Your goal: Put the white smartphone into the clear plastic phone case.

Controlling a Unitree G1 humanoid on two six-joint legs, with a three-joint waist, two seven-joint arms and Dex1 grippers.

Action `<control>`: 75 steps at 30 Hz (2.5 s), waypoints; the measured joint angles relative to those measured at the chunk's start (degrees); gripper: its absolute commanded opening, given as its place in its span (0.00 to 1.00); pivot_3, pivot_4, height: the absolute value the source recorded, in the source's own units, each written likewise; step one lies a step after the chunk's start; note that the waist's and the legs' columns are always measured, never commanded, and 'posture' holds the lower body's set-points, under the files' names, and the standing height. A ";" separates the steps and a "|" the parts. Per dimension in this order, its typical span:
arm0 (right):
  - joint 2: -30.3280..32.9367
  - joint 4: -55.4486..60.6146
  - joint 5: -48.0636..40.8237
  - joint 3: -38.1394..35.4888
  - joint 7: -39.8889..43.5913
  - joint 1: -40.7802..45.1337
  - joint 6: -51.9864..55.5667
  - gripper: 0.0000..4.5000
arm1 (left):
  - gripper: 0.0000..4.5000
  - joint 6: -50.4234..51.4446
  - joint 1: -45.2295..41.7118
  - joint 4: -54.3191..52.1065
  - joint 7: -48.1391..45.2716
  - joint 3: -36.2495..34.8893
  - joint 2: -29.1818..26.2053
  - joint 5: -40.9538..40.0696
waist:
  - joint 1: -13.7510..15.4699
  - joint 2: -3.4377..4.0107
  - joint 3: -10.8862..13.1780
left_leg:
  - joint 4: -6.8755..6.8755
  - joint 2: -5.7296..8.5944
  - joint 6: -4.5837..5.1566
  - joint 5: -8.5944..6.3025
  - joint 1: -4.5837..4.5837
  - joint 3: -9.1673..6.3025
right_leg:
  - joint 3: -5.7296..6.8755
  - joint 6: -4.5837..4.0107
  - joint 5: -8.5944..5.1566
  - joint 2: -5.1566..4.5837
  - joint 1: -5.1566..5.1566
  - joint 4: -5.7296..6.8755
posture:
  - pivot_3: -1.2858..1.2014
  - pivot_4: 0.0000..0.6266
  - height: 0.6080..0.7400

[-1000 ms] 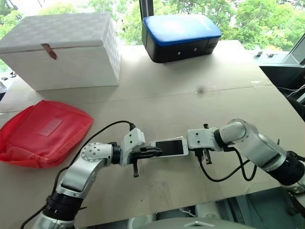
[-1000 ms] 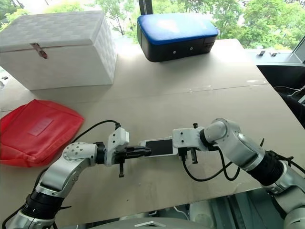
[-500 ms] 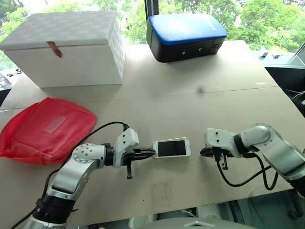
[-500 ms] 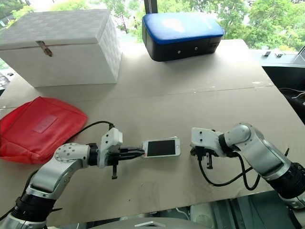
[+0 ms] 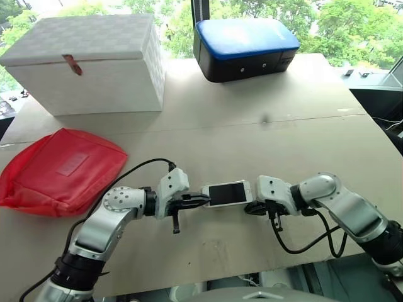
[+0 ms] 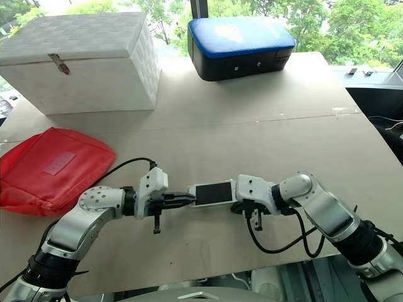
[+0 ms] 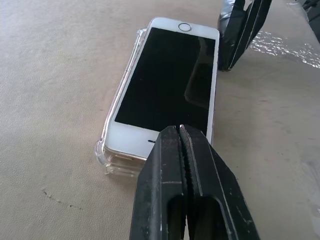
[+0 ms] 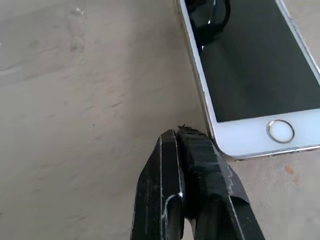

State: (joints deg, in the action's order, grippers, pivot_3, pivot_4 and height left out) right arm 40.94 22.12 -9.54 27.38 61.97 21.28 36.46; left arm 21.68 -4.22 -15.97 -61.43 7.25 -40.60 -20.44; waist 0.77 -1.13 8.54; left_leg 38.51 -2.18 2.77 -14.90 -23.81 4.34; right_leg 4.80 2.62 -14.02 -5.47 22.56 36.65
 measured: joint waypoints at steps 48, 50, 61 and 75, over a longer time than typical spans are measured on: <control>0.62 -3.51 2.21 -5.34 -6.72 3.47 -0.50 0.00 | 0.01 6.19 5.28 -3.33 10.57 -3.62 2.72 -0.74 | 0.08 -0.03 -0.05 | 0.04 0.04 0.02 0.00 0.06 0.03 | -0.07 -0.01 0.01 -0.05 -0.02 0.08 | 0.52 0.24 0.96; -0.03 -4.02 3.82 -4.20 -6.41 5.17 -0.38 0.00 | 0.01 6.56 2.68 -2.46 11.65 -1.54 4.10 1.25 | 0.11 -0.02 -0.06 | 0.04 0.04 0.02 0.01 0.06 0.04 | -0.07 -0.01 0.01 -0.02 -0.03 0.09 | 0.52 0.24 0.96; -2.17 -5.86 7.38 -3.46 -6.12 6.03 -0.36 0.00 | 0.01 6.81 0.01 0.01 12.46 -1.29 5.30 2.96 | 0.06 -0.02 -0.14 | 0.06 -0.04 0.11 -0.04 0.37 0.00 | -0.05 -0.01 0.00 0.00 -0.23 0.13 | 0.52 0.24 0.96; -7.57 -1.04 -3.12 -10.16 -7.01 7.40 8.54 0.00 | 0.01 12.05 -8.45 1.60 9.34 -4.70 6.25 -5.53 | 0.11 -0.03 -0.08 | 0.10 0.14 0.07 -0.02 -0.03 0.04 | -0.04 -0.01 0.02 -0.15 -0.09 0.01 | 0.52 0.24 0.96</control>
State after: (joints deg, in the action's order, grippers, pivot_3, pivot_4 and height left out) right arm 33.37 21.08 -12.66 17.23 54.96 28.68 45.00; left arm 33.73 -12.67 -14.37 -52.09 2.55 -34.34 -25.97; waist 0.87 -1.16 8.46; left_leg 38.61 -2.03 2.84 -14.92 -23.84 4.38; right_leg 4.76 2.61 -14.00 -5.62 22.48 36.66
